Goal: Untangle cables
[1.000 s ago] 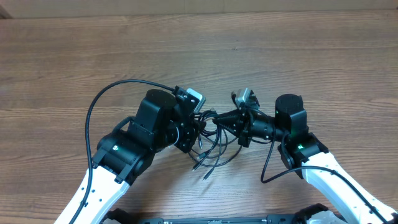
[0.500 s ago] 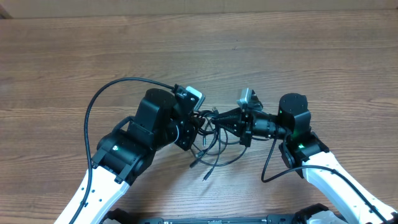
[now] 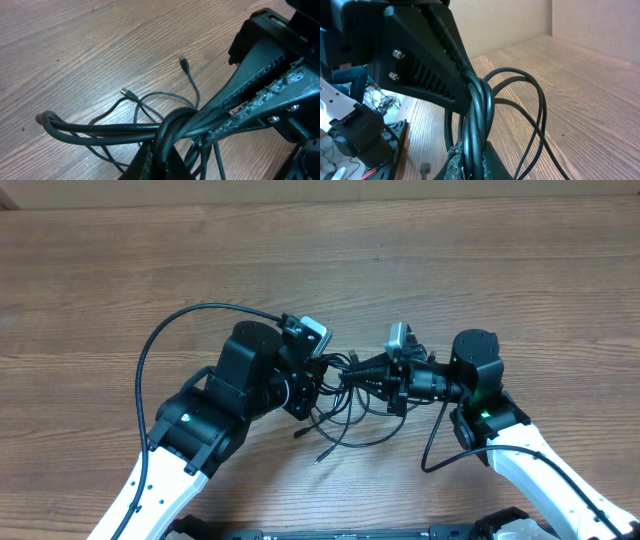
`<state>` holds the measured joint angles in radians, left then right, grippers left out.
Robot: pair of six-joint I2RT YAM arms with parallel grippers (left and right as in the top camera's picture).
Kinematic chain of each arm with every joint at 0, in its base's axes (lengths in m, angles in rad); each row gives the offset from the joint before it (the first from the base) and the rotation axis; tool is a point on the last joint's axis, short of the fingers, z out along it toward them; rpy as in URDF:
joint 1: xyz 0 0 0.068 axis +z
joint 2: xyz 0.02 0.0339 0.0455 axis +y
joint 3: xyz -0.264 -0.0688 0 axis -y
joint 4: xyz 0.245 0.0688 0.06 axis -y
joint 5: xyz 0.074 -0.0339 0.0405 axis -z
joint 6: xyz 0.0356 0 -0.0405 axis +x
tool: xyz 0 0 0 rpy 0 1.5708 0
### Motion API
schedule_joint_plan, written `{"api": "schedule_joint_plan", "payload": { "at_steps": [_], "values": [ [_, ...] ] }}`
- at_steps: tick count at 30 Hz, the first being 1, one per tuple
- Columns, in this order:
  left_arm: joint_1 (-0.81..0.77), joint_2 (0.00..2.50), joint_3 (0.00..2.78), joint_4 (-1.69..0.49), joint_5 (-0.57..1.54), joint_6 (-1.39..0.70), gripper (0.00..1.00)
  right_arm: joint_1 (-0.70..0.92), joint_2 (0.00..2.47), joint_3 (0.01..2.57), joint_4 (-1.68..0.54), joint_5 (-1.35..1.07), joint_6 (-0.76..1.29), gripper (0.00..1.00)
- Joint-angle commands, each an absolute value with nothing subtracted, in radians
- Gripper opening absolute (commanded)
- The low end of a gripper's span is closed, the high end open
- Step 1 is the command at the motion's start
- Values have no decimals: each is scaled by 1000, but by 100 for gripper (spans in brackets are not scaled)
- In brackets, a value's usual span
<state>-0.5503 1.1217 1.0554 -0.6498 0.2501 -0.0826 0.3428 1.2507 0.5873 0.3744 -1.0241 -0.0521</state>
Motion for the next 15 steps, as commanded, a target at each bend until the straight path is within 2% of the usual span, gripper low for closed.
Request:
{"api": "schedule_joint_plan", "payload": {
  "at_steps": [1,10,15],
  "values": [
    [-550,1126,1064,-623,263,-94,4,359,1248,597,381,-1119,-57,5],
    [-550,1126,1064,-612,263,-112,4,359,1248,597,373,-1103,-57,10],
    [-550,1126,1064,-612,263,-112,4,359,1248,597,360,-1101,-57,29]
  ]
}}
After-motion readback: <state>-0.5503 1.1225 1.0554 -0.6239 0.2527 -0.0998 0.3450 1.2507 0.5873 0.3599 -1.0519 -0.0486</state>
